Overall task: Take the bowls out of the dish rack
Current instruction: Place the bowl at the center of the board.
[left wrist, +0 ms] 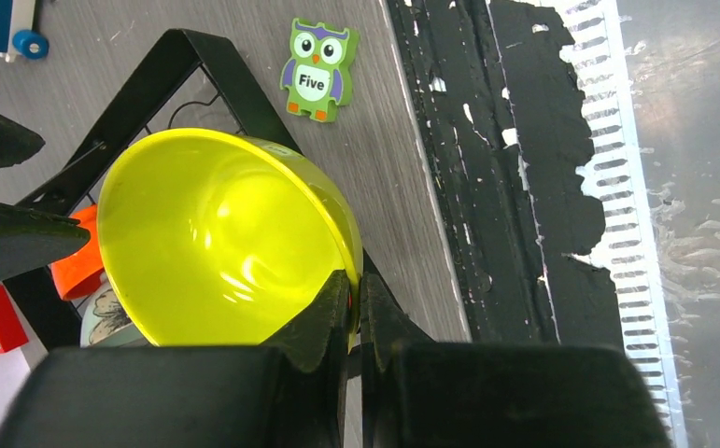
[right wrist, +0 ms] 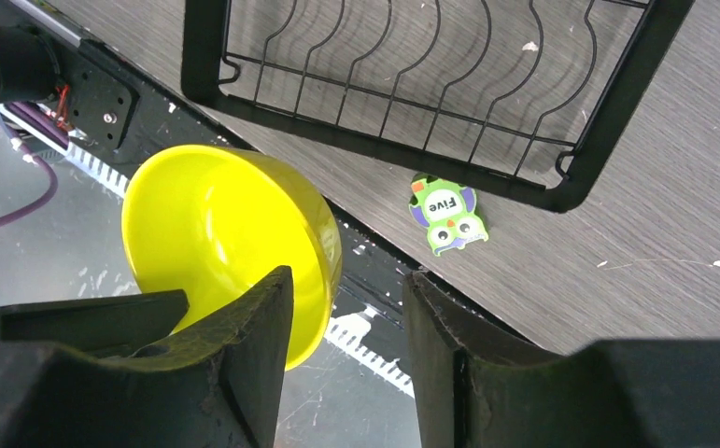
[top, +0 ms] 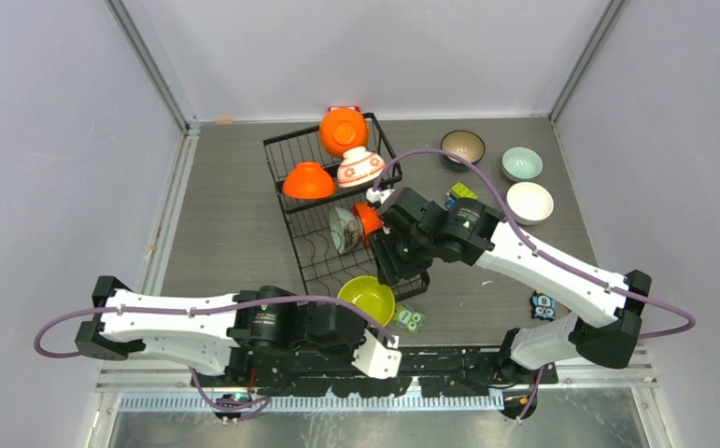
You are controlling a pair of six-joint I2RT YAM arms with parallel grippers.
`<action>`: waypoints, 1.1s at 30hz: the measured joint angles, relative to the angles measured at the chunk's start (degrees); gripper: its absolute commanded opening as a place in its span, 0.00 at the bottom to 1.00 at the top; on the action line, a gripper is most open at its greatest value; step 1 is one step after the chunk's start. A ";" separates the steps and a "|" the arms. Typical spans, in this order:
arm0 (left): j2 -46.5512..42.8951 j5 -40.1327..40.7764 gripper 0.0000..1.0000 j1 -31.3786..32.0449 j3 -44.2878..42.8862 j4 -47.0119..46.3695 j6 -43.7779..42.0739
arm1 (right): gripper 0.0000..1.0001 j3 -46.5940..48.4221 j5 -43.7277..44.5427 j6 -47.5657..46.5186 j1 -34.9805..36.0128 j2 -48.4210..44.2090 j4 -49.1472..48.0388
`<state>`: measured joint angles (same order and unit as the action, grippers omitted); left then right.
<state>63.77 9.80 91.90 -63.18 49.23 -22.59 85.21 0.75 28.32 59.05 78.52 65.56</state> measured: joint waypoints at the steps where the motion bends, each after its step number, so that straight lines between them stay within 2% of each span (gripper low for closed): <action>1: 0.09 0.09 0.00 0.11 -0.07 0.02 -0.07 | 0.49 -0.20 0.35 0.02 0.07 0.00 -0.39; 11: 0.15 0.26 0.00 0.28 -0.09 0.11 -0.20 | 0.46 -4.02 0.92 0.35 1.20 0.61 -2.51; 15: 0.15 0.31 0.00 0.28 -0.09 0.07 -0.20 | 0.40 -4.92 0.90 0.68 2.29 1.16 -3.41; 21: 0.13 0.90 0.00 0.28 -0.09 0.02 -0.17 | 0.27 -6.21 0.90 1.44 3.37 1.75 -4.55; 27: 0.07 1.75 0.00 0.31 0.02 -0.13 -0.07 | 0.01 -7.45 1.14 2.10 3.96 1.75 -5.51; 29: -0.20 1.95 0.00 0.31 0.07 -0.37 -0.07 | 0.01 -8.24 1.79 2.14 4.17 1.75 -5.35; 31: -0.44 2.45 0.07 0.35 0.39 -0.61 0.09 | 0.01 -8.50 1.97 2.36 4.22 1.73 -5.57; 33: -0.46 3.72 0.27 0.42 0.83 -1.03 0.37 | 0.01 -8.52 2.95 2.54 4.24 1.42 -5.79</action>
<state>63.31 13.52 92.31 -62.35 48.21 -22.22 76.69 3.70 30.85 63.29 79.94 59.77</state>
